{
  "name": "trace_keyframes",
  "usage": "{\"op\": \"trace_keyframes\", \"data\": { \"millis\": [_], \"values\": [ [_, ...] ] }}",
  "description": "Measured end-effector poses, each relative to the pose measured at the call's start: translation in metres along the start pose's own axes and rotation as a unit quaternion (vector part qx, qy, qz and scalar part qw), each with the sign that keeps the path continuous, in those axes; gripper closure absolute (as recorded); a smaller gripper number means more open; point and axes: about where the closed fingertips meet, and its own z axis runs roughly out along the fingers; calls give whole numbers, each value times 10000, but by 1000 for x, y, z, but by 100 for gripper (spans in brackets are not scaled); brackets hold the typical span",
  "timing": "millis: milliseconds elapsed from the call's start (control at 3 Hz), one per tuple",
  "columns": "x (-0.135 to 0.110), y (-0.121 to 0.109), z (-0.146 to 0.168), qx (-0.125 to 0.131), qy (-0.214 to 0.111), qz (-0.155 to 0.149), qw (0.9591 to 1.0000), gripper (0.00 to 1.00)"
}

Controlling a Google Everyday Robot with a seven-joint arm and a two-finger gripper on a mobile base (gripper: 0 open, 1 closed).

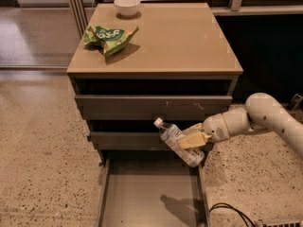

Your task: Pick blue plastic bottle from bottom drawer and place on counter

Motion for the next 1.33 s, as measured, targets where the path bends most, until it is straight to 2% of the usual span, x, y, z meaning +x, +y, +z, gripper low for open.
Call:
{"op": "trace_keyframes", "data": {
  "millis": [333,667,1000,1333],
  "values": [
    [-25,-2,-23,226,-96,-145,9996,100],
    [-51,-11,-43,374,-252,-148,9989,100],
    [-96,-21,-74,266,-537,-206,9980,100],
    [-96,-20,-73,247,-542,-203,9980,100]
  ]
}}
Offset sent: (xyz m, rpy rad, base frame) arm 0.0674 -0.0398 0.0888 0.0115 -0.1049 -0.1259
